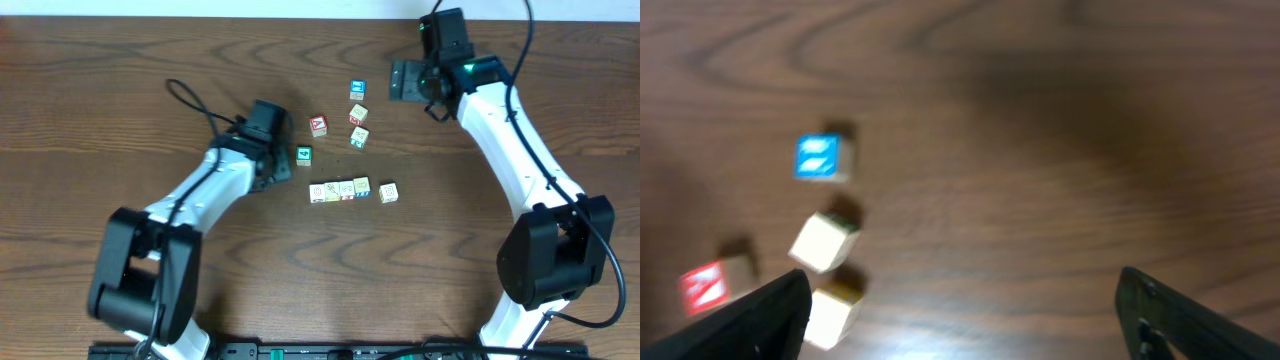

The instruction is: Lift 5 blocks

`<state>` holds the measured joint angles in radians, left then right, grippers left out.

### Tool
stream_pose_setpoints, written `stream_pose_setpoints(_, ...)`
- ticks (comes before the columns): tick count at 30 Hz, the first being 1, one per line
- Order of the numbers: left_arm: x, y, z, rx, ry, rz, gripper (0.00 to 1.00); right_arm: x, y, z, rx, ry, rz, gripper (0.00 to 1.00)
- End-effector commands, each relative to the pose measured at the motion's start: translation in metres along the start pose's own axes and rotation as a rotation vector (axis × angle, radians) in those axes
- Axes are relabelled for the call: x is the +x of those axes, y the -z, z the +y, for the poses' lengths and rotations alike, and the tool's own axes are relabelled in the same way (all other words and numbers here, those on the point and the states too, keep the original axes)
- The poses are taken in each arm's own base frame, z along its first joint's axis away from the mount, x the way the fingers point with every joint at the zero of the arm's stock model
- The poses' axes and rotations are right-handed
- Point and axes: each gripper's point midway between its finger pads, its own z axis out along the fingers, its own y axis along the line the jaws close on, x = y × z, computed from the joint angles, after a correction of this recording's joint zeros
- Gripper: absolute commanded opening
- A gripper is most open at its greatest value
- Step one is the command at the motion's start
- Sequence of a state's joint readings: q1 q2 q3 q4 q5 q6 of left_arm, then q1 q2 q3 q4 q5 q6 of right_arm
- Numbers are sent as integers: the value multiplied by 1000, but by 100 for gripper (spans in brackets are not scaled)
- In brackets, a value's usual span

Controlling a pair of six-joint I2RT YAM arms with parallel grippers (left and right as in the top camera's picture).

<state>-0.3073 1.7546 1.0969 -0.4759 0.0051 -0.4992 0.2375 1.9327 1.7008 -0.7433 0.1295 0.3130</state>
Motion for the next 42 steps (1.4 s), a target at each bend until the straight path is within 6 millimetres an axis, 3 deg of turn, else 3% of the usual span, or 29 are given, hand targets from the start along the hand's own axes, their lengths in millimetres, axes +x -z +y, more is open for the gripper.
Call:
stream_pose_setpoints(1, -39, 42, 1, 58, 24, -131, 39, -24, 8, -25, 88, 9, -82, 99)
stream_pose_setpoints(5, -65, 80, 11, 95, 36, -249, 43, -46, 10, -41, 143, -23, -168, 99)
stream_pose_setpoints(11, -83, 141, 18, 146, 36, -402, 51, -64, 13, -46, 145, -49, -240, 99)
stream_pose_setpoints(19, -85, 225, 17, 229, -5, -605, 63, -61, 12, -45, 145, -45, -230, 99)
stream_pose_setpoints(20, -84, 236, 18, 241, -3, -629, 68, -61, 12, -45, 145, -45, -230, 99)
stream_pose_setpoints(25, -72, 280, 24, 283, -1, -720, 71, -61, 12, -45, 145, -45, -230, 99)
stream_pose_setpoints(29, -58, 303, 31, 278, -51, -768, 72, -61, 12, -45, 145, -45, -230, 99)
stream_pose_setpoints(34, -31, 304, 40, 269, -60, -709, 72, -61, 12, -45, 145, -45, -230, 99)
stream_pose_setpoints(37, -35, 310, 50, 199, -105, -759, 72, -61, 12, -45, 145, -45, -230, 99)
stream_pose_setpoints(42, -55, 335, 39, 187, -238, -906, 72, -61, 12, -45, 145, -45, -230, 99)
